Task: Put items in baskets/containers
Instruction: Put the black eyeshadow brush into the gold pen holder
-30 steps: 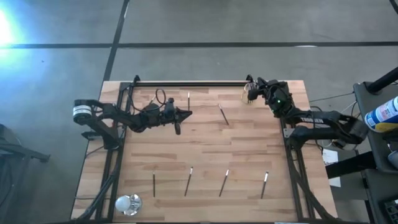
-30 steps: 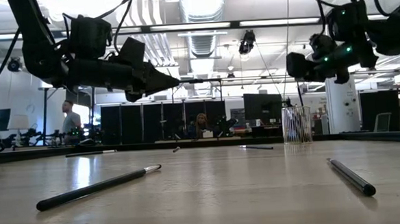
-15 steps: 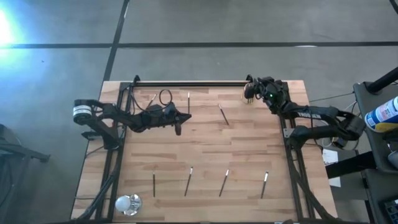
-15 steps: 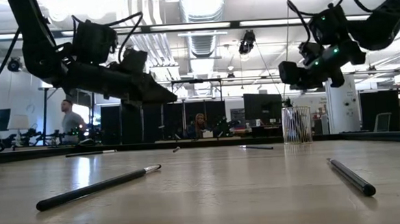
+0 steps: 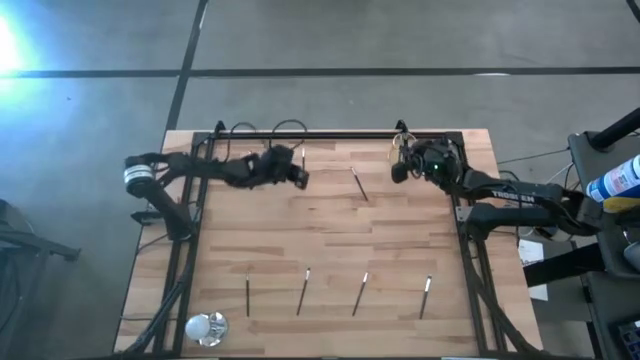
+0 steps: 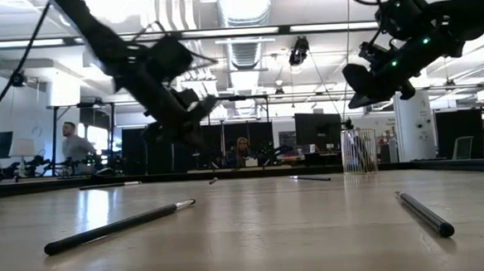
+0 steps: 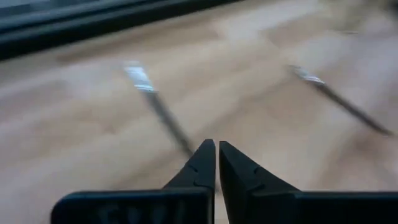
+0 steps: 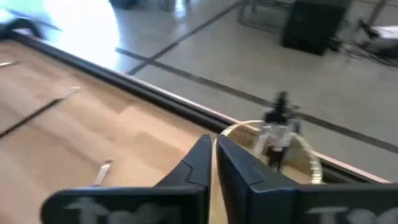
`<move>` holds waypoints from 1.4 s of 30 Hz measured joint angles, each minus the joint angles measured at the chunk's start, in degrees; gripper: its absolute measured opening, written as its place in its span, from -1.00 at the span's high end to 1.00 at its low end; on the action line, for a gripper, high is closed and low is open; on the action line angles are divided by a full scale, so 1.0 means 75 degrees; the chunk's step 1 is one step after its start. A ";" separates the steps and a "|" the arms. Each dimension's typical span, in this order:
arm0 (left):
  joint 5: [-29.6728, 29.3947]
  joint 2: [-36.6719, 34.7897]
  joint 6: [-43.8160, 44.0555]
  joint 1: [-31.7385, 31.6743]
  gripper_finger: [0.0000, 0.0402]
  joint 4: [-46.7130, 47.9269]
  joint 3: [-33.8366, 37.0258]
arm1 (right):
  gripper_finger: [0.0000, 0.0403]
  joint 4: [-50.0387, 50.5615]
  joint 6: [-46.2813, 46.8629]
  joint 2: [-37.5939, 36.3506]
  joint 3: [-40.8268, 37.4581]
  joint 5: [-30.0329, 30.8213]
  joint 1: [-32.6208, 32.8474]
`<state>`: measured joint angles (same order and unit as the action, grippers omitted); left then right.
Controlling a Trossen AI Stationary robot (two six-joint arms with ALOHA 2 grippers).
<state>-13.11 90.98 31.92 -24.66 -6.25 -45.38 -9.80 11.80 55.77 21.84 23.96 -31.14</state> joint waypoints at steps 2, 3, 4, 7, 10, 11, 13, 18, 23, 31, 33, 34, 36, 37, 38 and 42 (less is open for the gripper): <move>-0.0004 0.0287 -0.0042 -0.0278 0.88 0.0467 -0.0508 | 0.95 -0.0043 0.0004 -0.0089 -0.0081 0.0017 0.0255; 0.0055 0.0438 -0.0063 -0.0405 0.85 0.0530 -0.0722 | 0.95 -0.0125 0.0009 -0.0102 -0.0119 0.0050 0.0363; 0.0136 0.0573 -0.0081 -0.0521 0.81 0.0591 -0.0927 | 0.96 -0.0236 0.0007 -0.0120 -0.0166 0.0080 0.0459; 0.0357 0.1022 -0.0128 -0.0834 0.66 0.0659 -0.1414 | 0.96 -0.0528 0.0004 -0.0133 -0.0304 0.0199 0.0657; 0.0737 0.1444 -0.0153 -0.1135 0.52 0.0693 -0.1848 | 0.96 -0.0548 0.0000 -0.0114 -0.0368 0.0222 0.0721; 0.0827 0.1585 -0.0166 -0.1223 0.48 0.0754 -0.1974 | 0.96 -0.0545 -0.0012 -0.0114 -0.0379 0.0220 0.0723; 0.0863 0.1870 -0.0177 -0.1372 0.42 0.0990 -0.2220 | 0.96 -0.0551 -0.0027 -0.0117 -0.0390 0.0220 0.0723; 0.1071 0.2492 -0.0154 -0.1586 0.37 0.1264 -0.2670 | 0.96 -0.0554 -0.0146 -0.0123 -0.0402 0.0220 0.0723; 0.0987 0.2885 -0.0094 -0.1603 0.37 0.1317 -0.2895 | 0.96 -0.0556 -0.0194 -0.0123 -0.0402 0.0220 0.0723; 0.0894 0.3095 -0.0324 -0.1700 0.49 0.1248 -0.2932 | 0.96 -0.0580 -0.0201 -0.0120 -0.0402 0.0217 0.0720; 0.0875 0.3095 -0.0444 -0.1701 0.57 0.1251 -0.2932 | 0.96 -0.0629 -0.0203 -0.0120 -0.0402 0.0217 0.0720; 0.0870 0.3107 -0.0486 -0.1704 0.62 0.1252 -0.2932 | 0.96 -0.0662 -0.0200 -0.0120 -0.0402 0.0217 0.0720; 0.0852 0.3115 -0.0598 -0.1706 0.70 0.1293 -0.2932 | 0.96 -0.0731 -0.0203 -0.0114 -0.0402 0.0215 0.0720; 0.0842 0.3115 -0.0651 -0.1706 0.74 0.1335 -0.2932 | 0.96 -0.0751 -0.0203 -0.0114 -0.0402 0.0216 0.0720; 0.0832 0.3115 -0.0696 -0.1713 0.78 0.1380 -0.2932 | 0.96 -0.0755 -0.0203 -0.0114 -0.0402 0.0217 0.0720; 0.0879 0.3110 -0.0963 -0.1754 0.89 0.1625 -0.2947 | 0.96 -0.0753 -0.0226 -0.0114 -0.0402 0.0214 0.0720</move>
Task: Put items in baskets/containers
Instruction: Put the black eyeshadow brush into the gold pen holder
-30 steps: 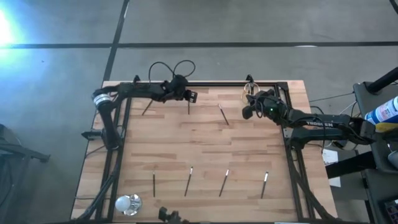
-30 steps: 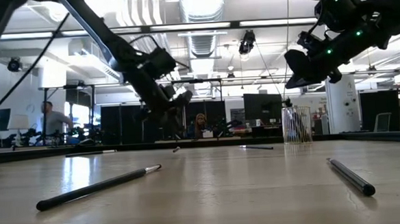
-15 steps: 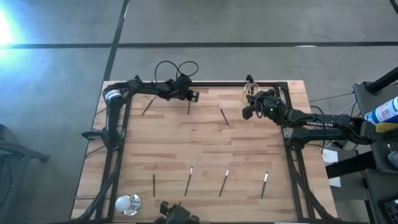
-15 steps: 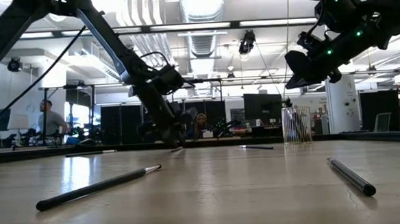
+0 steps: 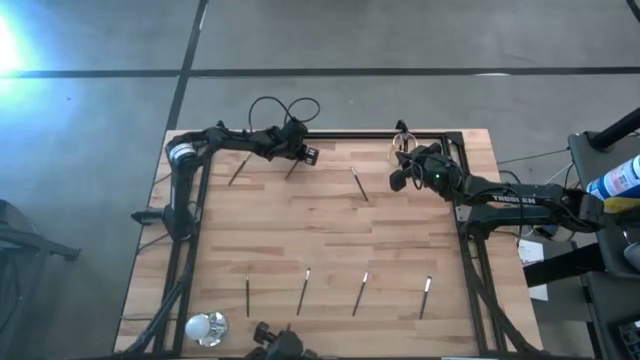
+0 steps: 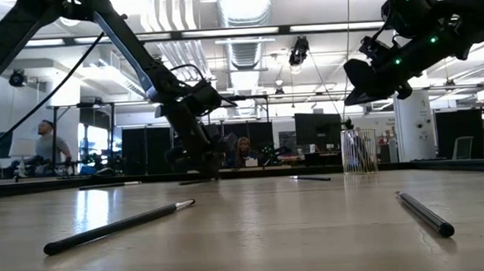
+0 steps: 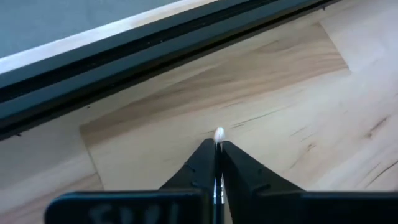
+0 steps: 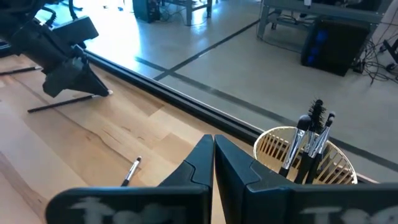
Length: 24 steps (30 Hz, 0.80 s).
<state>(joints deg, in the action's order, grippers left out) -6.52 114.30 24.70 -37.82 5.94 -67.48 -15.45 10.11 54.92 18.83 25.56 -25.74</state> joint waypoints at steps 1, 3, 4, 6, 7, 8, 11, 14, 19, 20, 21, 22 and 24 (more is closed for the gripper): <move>0.0013 -0.0010 -0.0104 -0.0007 0.91 0.0046 0.0000 | 0.96 -0.0001 -0.0002 0.0000 0.0000 -0.0001 0.0000; 0.0022 -0.0031 -0.0315 -0.0007 0.95 0.0119 -0.0003 | 0.96 0.0001 -0.0002 0.0000 0.0000 -0.0003 0.0000; 0.0027 -0.0064 -0.0418 -0.0004 0.96 0.0165 -0.0001 | 0.96 0.0000 -0.0003 0.0000 0.0000 -0.0003 0.0000; 0.0027 -0.0140 -0.0658 -0.0006 0.98 0.0300 0.0016 | 0.96 0.0003 -0.0003 0.0000 0.0000 -0.0003 0.0000; 0.0042 -0.0187 -0.0751 -0.0007 0.98 0.0358 0.0021 | 0.96 0.0004 -0.0006 0.0000 0.0000 -0.0004 0.0000; 0.0080 -0.0253 -0.0819 -0.0007 0.98 0.0417 0.0025 | 0.96 0.0007 -0.0006 0.0000 0.0000 -0.0005 0.0000; 0.0149 -0.0464 -0.0972 0.0000 0.99 0.0678 0.0060 | 0.96 0.0013 -0.0019 0.0000 0.0000 -0.0007 0.0000; 0.0151 -0.0819 -0.1031 0.0055 0.99 0.0820 0.0173 | 0.96 0.0019 -0.0048 0.0000 -0.0006 -0.0012 0.0000; 0.0206 -0.1755 -0.1025 0.0405 1.00 -0.0022 0.0685 | 0.96 0.0030 -0.0146 0.0000 -0.0081 -0.0323 0.0000; 0.0207 -0.1939 -0.0997 0.0542 1.00 -0.0307 0.0875 | 0.96 0.0022 -0.0104 0.0004 -0.0097 -0.0532 0.0000; 0.0234 -0.2149 -0.0925 0.0685 1.00 -0.0694 0.1071 | 0.96 -0.0048 -0.0016 0.0007 -0.0121 -0.0803 -0.0002; 0.0290 -0.2357 -0.0837 0.0830 1.00 -0.1175 0.1287 | 0.96 -0.0203 0.0058 0.0010 -0.0159 -0.1167 0.0000; 0.0403 -0.2741 -0.0794 0.1179 1.00 -0.2442 0.1753 | 0.96 -0.0874 0.0253 0.0082 -0.0285 -0.2188 -0.0003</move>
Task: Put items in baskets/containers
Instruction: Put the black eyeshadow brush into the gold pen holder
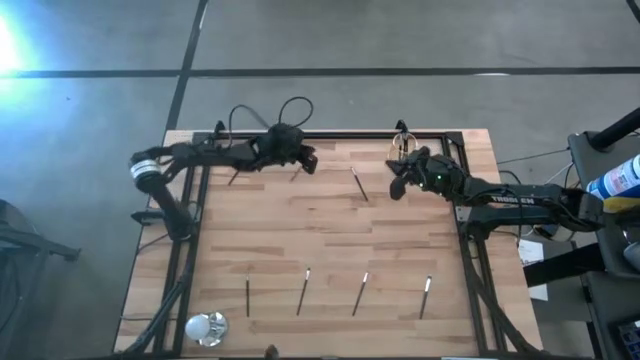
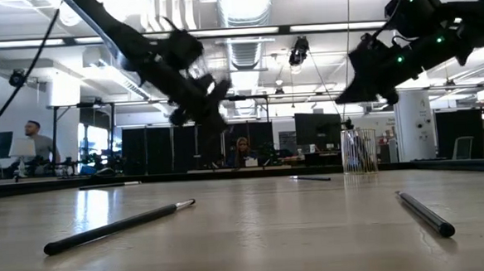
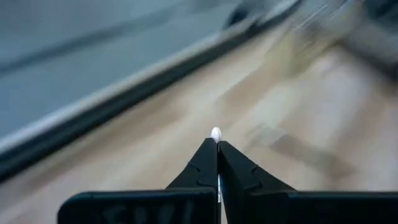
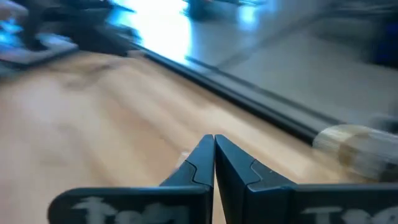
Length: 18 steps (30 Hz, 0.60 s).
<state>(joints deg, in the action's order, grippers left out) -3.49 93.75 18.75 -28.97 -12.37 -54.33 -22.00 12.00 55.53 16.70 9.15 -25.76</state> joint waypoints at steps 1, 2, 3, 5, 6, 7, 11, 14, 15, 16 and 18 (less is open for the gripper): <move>0.0048 -0.0156 0.0073 0.0180 1.00 -0.0743 0.0252 | 0.96 -0.0497 0.0141 0.0052 -0.0097 -0.0577 0.0005; 0.0113 -0.0261 0.0140 0.0375 1.00 -0.1452 0.0495 | 0.96 -0.1031 0.0293 0.0144 -0.0202 -0.1055 0.0017; 0.0171 -0.0312 0.0219 0.0583 1.00 -0.2245 0.0721 | 0.96 -0.1655 0.0485 0.0275 -0.0287 -0.1420 0.0050; 0.0218 -0.0369 0.0355 0.0980 1.00 -0.3635 0.1106 | 0.94 -0.2674 0.0860 0.0560 -0.0405 -0.1778 0.0137; 0.0233 -0.0375 0.0374 0.1170 1.00 -0.4239 0.1244 | 0.92 -0.3118 0.1025 0.0752 -0.0407 -0.1821 0.0189; 0.0228 -0.0356 0.0370 0.1346 1.00 -0.4815 0.1326 | 0.89 -0.3475 0.1158 0.0919 -0.0397 -0.1825 0.0241; 0.0217 -0.0315 0.0182 0.1907 1.00 -0.6041 0.1444 | 0.71 -0.4130 0.1398 0.1648 -0.0044 -0.1967 0.0526; 0.0232 -0.0325 0.0106 0.2121 1.00 -0.6250 0.1324 | 0.53 -0.4130 0.1443 0.2141 0.0450 -0.2106 0.0775; 0.0291 -0.0331 0.0104 0.2151 1.00 -0.6263 0.1260 | 0.48 -0.4127 0.1441 0.2291 0.0617 -0.2119 0.0876; 0.0384 -0.0334 0.0104 0.2170 1.00 -0.6292 0.1185 | 0.42 -0.4136 0.1430 0.2431 0.0819 -0.2139 0.0968; 0.0445 -0.0334 0.0104 0.2192 1.00 -0.6289 0.1083 | 0.33 -0.4188 0.1404 0.2683 0.1164 -0.2255 0.1126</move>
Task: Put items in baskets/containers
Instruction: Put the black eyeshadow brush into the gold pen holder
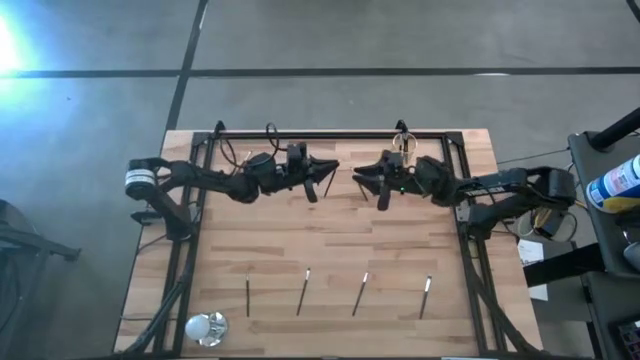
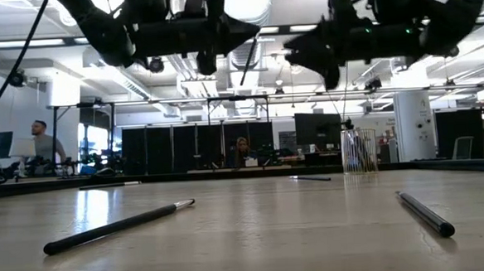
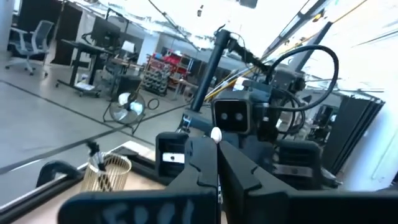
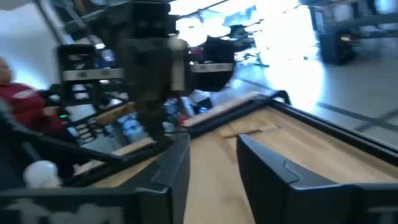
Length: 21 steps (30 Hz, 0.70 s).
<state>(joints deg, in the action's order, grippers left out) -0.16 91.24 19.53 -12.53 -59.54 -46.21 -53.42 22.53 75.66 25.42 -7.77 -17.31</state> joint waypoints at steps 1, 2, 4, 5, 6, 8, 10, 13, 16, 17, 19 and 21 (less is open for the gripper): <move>0.0017 0.0000 -0.0003 0.0007 1.00 -0.0004 -0.0036 | 0.29 -0.0045 -0.0002 0.0118 0.0175 -0.0057 0.0062; 0.0026 0.0000 -0.0003 0.0017 1.00 0.0007 -0.0063 | 0.25 -0.0048 -0.0007 0.0203 0.0317 -0.0065 0.0113; 0.0092 0.0000 -0.0012 0.0020 1.00 -0.0001 -0.0132 | 0.20 -0.0045 -0.0055 0.0345 0.0539 -0.0094 0.0173; 0.0130 -0.0003 -0.0026 0.0020 1.00 -0.0001 -0.0152 | 0.19 -0.0064 -0.0062 0.0415 0.0661 -0.0138 0.0176; 0.0155 -0.0003 -0.0032 0.0020 1.00 -0.0004 -0.0188 | 0.18 -0.0069 -0.0064 0.0470 0.0738 -0.0199 0.0176; 0.0169 -0.0003 -0.0034 0.0031 1.00 -0.0002 -0.0207 | 0.18 -0.0072 -0.0074 0.0630 0.0933 -0.0234 0.0176; 0.0189 -0.0003 -0.0057 0.0039 1.00 -0.0001 -0.0243 | 0.20 -0.0048 -0.0086 0.0784 0.1067 -0.0237 0.0173; 0.0218 -0.0003 -0.0058 0.0044 1.00 -0.0013 -0.0286 | 0.24 -0.0062 -0.0091 0.1018 0.1292 -0.0237 0.0173; 0.0254 -0.0006 -0.0072 0.0044 1.00 -0.0026 -0.0286 | 0.31 -0.0141 -0.0220 0.1197 0.1464 -0.0254 0.0173; 0.0259 -0.0009 -0.0084 0.0044 1.00 -0.0025 -0.0286 | 0.33 -0.0159 -0.0307 0.1240 0.1482 -0.0260 0.0173; 0.0256 -0.0008 -0.0102 0.0044 1.00 -0.0022 -0.0286 | 0.39 -0.0203 -0.0458 0.1298 0.1591 -0.0339 0.0173; 0.0262 -0.0009 -0.0108 0.0044 1.00 -0.0010 -0.0286 | 0.47 -0.0198 -0.0555 0.1296 0.1653 -0.0570 0.0173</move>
<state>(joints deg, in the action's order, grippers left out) 1.80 91.18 18.72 -12.21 -59.61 -48.36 -54.90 18.37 85.38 37.82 -12.04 -16.01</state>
